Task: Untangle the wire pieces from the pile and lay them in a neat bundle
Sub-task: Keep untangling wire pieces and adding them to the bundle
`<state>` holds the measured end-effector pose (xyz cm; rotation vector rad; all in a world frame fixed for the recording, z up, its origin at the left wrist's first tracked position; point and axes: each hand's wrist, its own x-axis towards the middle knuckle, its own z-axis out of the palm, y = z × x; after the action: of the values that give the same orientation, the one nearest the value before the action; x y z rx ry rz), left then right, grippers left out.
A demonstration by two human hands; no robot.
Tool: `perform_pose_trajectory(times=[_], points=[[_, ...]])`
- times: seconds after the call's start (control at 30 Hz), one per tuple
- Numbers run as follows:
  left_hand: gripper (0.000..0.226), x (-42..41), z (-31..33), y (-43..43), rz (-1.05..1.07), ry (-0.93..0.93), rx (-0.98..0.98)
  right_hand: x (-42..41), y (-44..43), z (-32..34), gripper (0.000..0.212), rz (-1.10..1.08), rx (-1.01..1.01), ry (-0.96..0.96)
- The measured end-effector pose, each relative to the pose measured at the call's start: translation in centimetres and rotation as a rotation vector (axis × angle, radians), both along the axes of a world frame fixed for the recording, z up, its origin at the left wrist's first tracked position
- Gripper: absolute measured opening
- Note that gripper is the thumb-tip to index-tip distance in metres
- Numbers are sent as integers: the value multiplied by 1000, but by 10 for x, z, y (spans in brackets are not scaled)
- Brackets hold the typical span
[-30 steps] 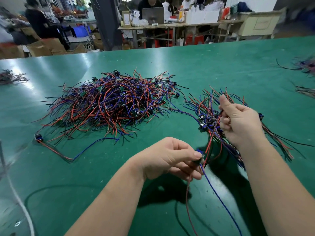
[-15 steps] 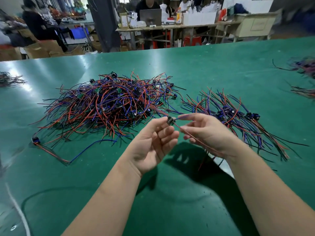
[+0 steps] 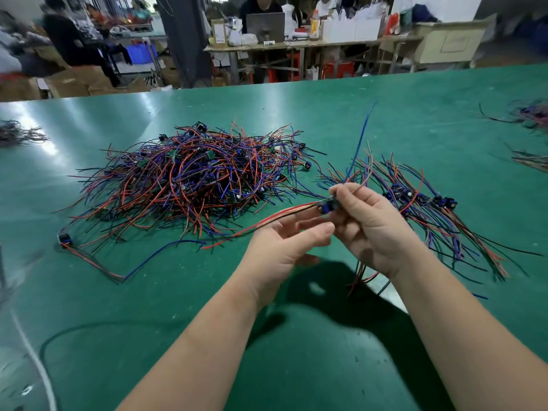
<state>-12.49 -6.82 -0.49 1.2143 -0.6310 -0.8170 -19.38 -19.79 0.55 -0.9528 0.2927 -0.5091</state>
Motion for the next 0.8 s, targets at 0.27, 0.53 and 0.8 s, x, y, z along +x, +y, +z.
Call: perform_pose_trajectory(times=[0.27,0.53,0.8], points=[[37,-1,5,1,-56,19,106,-18,-14,3,13,242,-93,-7],[21,0,-6,-1,-50,-54,236,-10,-13,-4,14,104,-402,322],[20,-7,-7,-3,-70,-60,273,-19,-42,10,13,-313,56,192]])
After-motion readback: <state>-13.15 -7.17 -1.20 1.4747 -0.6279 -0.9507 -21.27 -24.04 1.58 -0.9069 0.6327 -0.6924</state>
